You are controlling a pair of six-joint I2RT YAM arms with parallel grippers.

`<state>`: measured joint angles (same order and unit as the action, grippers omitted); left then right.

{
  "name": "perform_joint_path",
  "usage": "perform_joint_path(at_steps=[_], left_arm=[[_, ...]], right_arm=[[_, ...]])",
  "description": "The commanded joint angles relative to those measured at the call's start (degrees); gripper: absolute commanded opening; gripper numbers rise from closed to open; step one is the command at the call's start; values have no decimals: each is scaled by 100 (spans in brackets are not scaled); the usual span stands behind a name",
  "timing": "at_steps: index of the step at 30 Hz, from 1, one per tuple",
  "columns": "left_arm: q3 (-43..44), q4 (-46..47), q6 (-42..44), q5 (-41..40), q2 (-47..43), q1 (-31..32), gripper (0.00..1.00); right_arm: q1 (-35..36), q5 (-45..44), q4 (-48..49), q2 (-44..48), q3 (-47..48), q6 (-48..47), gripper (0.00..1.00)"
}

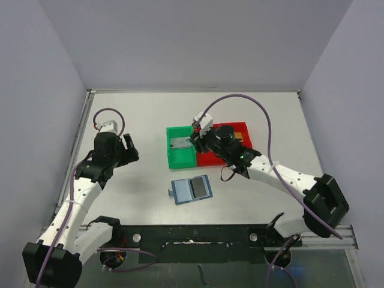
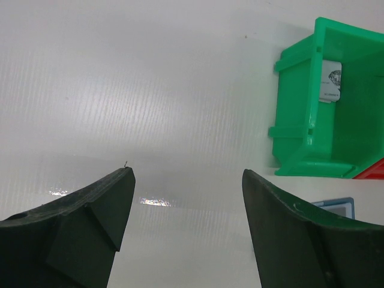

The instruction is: Take the credit cards out of the card holder

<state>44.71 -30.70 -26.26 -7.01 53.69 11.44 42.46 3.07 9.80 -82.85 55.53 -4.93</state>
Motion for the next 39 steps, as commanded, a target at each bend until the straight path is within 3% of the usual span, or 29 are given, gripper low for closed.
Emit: perform_joint_path(at_steps=[1, 6, 10, 15, 20, 22, 26, 27, 32, 39], left_arm=[[31, 314, 106, 126, -78, -53, 72], [-35, 524, 204, 589, -95, -54, 72], [-86, 655, 217, 968, -91, -55, 72], [-242, 1037, 26, 1971, -6, -54, 72], [-533, 1978, -1002, 2856, 237, 118, 68], [-576, 2187, -1215, 2758, 243, 413, 68], [-597, 2376, -1474, 2356, 348, 1212, 68], [-614, 2422, -1562, 2304, 415, 1468, 67], [-793, 2716, -2156, 1771, 657, 2464, 66], [-912, 3181, -2936, 1314, 1352, 3174, 58]], right_arm=[[-45, -915, 769, 1121, -705, 1201, 40], [-42, -556, 612, 2235, -1538, 2502, 53], [-78, -486, -248, 2722, -1747, 3646, 64], [-97, -149, -154, 3161, -2440, 4906, 99], [-147, 85, 787, 3353, -3553, 6135, 98], [-150, 117, 1584, 3390, -4072, 6657, 98], [-139, 147, 4134, 3221, -5258, 7330, 98], [-185, 184, 4249, 3146, -5379, 7405, 98], [-339, 558, 1312, 2749, -4001, 6878, 100], [-373, 412, 669, 2042, -3511, 6967, 75]])
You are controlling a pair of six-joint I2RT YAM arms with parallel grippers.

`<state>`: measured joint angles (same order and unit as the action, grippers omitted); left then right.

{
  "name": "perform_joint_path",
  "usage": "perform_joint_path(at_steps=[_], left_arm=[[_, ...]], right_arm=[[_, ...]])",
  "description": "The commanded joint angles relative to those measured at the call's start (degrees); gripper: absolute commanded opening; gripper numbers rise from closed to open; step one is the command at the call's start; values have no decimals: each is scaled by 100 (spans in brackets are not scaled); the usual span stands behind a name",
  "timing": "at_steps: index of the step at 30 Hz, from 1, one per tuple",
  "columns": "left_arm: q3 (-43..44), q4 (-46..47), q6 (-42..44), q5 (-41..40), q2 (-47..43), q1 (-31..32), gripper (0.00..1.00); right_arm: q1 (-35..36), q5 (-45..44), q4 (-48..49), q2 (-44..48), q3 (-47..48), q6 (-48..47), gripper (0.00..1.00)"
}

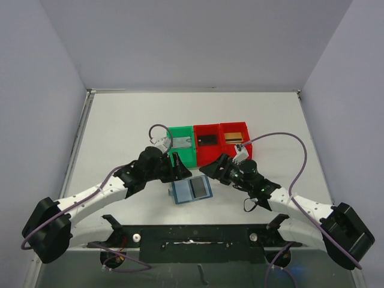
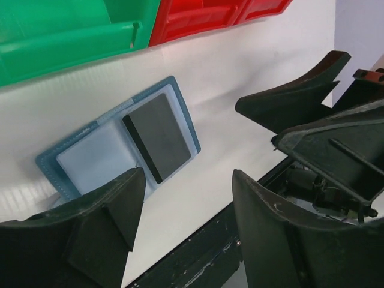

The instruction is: Take the credit cards out of the card holder

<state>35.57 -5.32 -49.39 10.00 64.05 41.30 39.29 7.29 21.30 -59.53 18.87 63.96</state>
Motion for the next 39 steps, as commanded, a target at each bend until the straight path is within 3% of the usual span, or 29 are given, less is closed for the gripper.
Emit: perform_joint_path(at_steps=[1, 8, 19, 39], left_arm=[[-10, 601, -825, -417, 406, 201, 56], [-271, 981, -1449, -143, 818, 228, 52], [-190, 1167, -1601, 134, 1443, 332, 36], [-367, 1501, -1601, 164, 1709, 383, 36]], right_arm=[[-53, 33, -542, -394, 204, 71, 71], [-35, 308, -730, -885, 360, 70, 49], [-105, 941, -727, -1839, 923, 79, 30], [-157, 708, -1366, -2370, 993, 44, 22]])
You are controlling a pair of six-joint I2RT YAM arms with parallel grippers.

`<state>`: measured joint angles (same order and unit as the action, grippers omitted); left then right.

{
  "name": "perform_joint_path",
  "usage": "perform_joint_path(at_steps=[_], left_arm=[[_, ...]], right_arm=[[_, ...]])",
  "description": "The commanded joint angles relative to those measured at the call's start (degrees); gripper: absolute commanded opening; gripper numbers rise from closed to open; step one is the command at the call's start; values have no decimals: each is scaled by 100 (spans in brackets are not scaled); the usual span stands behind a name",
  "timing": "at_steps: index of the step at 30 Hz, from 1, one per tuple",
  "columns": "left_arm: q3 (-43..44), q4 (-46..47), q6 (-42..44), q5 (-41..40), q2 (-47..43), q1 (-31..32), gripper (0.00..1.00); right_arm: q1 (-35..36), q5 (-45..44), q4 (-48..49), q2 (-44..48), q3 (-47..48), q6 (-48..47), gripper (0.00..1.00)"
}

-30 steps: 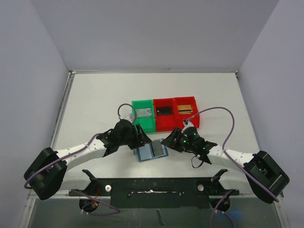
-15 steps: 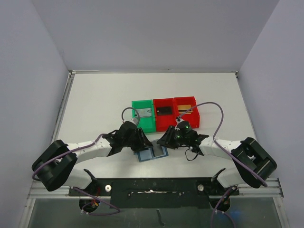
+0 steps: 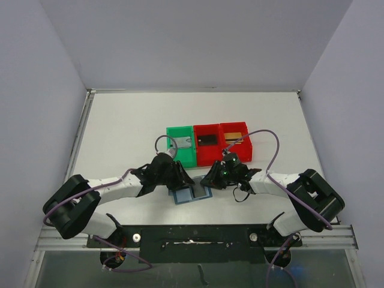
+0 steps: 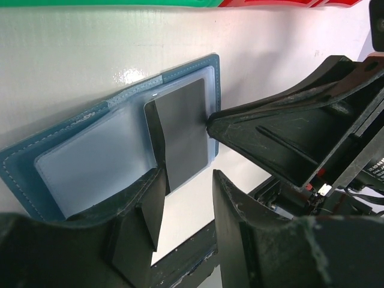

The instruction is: Take the credit cards out of the card holder

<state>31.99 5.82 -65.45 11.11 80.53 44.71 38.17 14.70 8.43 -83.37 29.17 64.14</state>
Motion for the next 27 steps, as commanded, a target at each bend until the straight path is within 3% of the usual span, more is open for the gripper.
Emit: perform_joint_path(at_steps=[1, 14, 21, 27], left_arm=[[-34, 380, 10, 16, 75, 51, 36], [-369, 939, -208, -41, 514, 108, 36], [-490, 887, -267, -183, 571, 108, 26], [-523, 1051, -292, -142, 694, 108, 23]], right_arm=[[-47, -15, -57, 20, -49, 39, 22], [-78, 70, -18, -78, -121, 47, 21], [-110, 53, -16, -86, -139, 45, 20], [-110, 108, 33, -108, -144, 41, 20]])
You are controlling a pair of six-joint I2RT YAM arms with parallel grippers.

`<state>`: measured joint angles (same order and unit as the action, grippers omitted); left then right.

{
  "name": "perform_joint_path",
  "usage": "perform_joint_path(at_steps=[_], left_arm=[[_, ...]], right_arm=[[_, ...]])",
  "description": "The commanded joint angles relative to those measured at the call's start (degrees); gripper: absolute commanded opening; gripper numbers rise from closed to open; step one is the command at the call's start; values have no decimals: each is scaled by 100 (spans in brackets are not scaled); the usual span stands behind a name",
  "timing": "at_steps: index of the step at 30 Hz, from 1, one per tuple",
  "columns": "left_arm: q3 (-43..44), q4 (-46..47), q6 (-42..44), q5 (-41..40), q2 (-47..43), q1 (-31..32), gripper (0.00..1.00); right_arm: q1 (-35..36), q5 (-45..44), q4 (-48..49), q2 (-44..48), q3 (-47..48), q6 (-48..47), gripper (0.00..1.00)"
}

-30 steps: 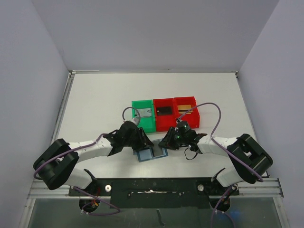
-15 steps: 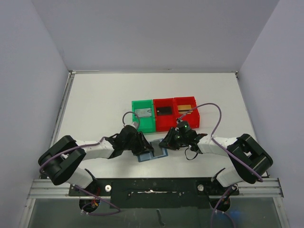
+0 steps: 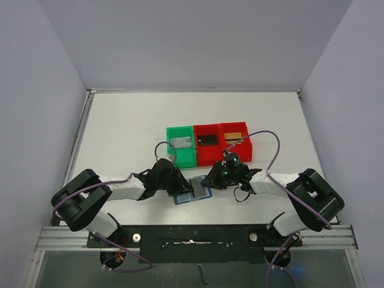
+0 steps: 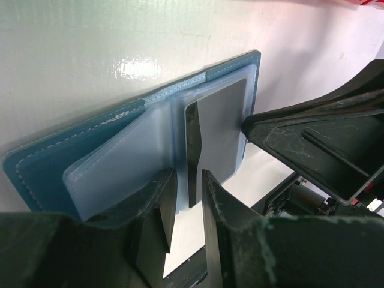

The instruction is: Take the credit cards out of the card holder

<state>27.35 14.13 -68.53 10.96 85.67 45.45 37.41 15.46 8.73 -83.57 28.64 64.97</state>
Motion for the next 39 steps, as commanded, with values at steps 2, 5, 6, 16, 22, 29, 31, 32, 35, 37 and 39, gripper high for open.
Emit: perform_joint_path(at_steps=[2, 5, 6, 16, 22, 29, 31, 32, 35, 37, 39], left_arm=[[-22, 248, 30, -106, 231, 34, 23], [70, 178, 79, -117, 297, 34, 23], [99, 162, 85, -115, 315, 34, 21], [16, 16, 88, -208, 181, 34, 3], [-33, -86, 88, -245, 125, 34, 0], [-106, -355, 113, -443, -162, 34, 0], [-123, -422, 108, -500, -236, 34, 0], [-135, -420, 107, -506, -264, 34, 0], [-107, -377, 104, -493, -276, 34, 1], [-47, -372, 115, -462, -235, 34, 9], [15, -364, 150, -414, -188, 34, 18]], right_arm=[[-31, 43, 34, -98, -103, -31, 20], [-32, 53, 61, -112, -105, -20, 20], [-32, 53, 64, -120, -105, -19, 20], [-40, 35, 33, -133, -97, -14, 20], [-42, 35, 28, -133, -87, -20, 20], [-50, 27, -8, -132, -87, -27, 20], [-49, 34, -12, -127, -85, -32, 20], [-45, 31, -5, -125, -80, -33, 20], [-51, 36, -20, -129, -78, -46, 20], [-49, 35, -20, -126, -78, -41, 20], [-49, 36, -29, -119, -70, -45, 20]])
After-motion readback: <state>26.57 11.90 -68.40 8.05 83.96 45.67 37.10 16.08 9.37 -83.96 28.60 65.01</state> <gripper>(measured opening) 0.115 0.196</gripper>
